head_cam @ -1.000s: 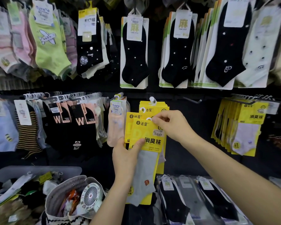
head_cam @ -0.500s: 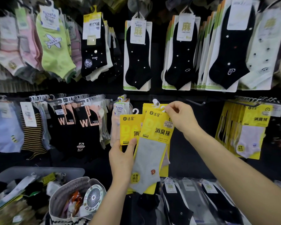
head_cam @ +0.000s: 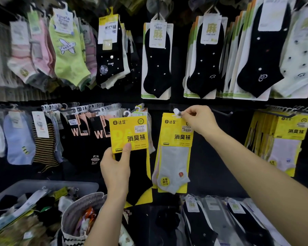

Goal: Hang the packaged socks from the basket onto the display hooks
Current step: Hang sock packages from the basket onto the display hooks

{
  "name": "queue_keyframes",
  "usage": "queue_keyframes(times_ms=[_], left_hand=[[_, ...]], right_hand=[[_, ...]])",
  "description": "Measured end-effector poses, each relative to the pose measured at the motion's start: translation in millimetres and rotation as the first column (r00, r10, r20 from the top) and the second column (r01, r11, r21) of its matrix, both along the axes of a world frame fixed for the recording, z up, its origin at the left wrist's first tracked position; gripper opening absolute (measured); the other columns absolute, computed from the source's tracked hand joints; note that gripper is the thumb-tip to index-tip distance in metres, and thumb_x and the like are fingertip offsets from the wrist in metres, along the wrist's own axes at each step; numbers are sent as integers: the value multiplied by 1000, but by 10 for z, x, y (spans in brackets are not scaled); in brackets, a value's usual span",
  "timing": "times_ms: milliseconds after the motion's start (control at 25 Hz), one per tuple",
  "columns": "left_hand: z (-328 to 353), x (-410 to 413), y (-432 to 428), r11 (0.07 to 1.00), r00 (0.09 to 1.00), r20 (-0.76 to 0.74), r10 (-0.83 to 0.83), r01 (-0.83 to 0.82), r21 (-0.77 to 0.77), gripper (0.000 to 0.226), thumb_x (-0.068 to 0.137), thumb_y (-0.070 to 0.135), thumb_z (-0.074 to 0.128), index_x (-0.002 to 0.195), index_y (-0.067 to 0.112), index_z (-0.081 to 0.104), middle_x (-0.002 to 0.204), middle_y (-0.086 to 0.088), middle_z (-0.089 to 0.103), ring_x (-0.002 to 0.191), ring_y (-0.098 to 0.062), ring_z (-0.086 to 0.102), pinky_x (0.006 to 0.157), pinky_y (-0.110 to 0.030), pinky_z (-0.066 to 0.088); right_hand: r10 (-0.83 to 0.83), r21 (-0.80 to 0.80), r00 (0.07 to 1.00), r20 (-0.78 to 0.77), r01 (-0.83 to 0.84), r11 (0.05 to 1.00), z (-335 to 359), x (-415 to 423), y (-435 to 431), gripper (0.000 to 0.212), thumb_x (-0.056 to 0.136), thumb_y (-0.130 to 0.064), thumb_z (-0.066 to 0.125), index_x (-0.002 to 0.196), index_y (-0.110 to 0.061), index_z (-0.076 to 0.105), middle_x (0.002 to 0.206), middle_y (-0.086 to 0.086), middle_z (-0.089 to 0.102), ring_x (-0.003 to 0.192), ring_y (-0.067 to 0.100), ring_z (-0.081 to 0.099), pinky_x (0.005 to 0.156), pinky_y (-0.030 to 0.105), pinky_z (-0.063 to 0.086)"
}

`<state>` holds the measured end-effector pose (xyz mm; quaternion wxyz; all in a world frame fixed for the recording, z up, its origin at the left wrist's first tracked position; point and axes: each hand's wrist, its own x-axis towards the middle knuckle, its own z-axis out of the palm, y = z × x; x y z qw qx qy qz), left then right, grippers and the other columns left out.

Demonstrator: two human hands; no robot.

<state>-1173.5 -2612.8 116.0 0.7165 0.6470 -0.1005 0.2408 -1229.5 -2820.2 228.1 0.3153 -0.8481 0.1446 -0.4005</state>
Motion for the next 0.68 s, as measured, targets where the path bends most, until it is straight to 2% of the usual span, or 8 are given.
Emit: queue_keyframes(times_ms=[120,200,280,360,440,480,600,680], left_hand=[[28,-100,-87,992,993,47,-107,104,68,10,83,36,65,75,33,61,78,17,64,70,7,58,57,-9,42],[11,-173,-195,974,977,73,-202,193,118,4,82,33,67,80,32,64,83,17,66,76,10,60,62,-5,43],[-21,-242,-310,951,958,68,-279,266,155,2,83,32,67,85,32,66,89,14,69,83,5,62,72,-14,49],[-53,-298,-405,934,942,50,-332,320,158,1,83,33,68,83,33,66,84,15,70,80,7,62,69,-11,48],[-85,-337,-486,924,933,34,-358,349,157,5,82,34,68,82,29,66,79,15,70,76,9,62,63,-8,46],[-100,-352,-523,919,928,27,-372,364,155,7,82,34,68,84,27,66,80,14,70,76,8,62,64,-10,48],[-133,-373,-608,915,922,30,-385,377,146,10,84,34,65,89,26,61,85,8,69,78,2,63,69,-18,51],[-140,-358,-638,921,926,43,-375,366,136,9,86,27,64,90,29,55,89,6,65,76,5,60,67,-10,47]], right_hand=[[10,-106,985,174,8,994,47,-107,64,11,87,-21,57,81,-22,67,72,-15,56,74,6,53,71,25,43],[102,-164,969,223,-66,984,50,-192,187,14,86,-24,59,75,-23,66,67,-16,57,66,1,52,64,19,39],[146,-212,977,154,-112,971,24,-254,264,17,86,-29,60,72,-23,67,64,-17,58,61,-4,52,61,17,38],[156,-184,986,50,-145,972,-6,-292,246,19,86,-32,61,76,-18,70,69,-12,64,65,-2,57,61,21,45],[184,-99,983,-6,-184,978,-26,-324,186,18,86,-29,63,77,-17,71,75,-4,67,73,9,62,68,30,50],[188,-78,982,-14,-189,979,-31,-338,150,16,86,-28,63,75,-19,70,74,-4,66,72,12,61,68,30,50],[141,-103,990,-10,-141,985,-13,-337,55,18,87,-26,61,70,-28,63,71,-13,61,68,4,54,64,23,45],[113,-78,993,30,-110,991,28,-292,1,20,88,-25,61,68,-29,61,70,-13,58,66,2,51,62,21,42]])
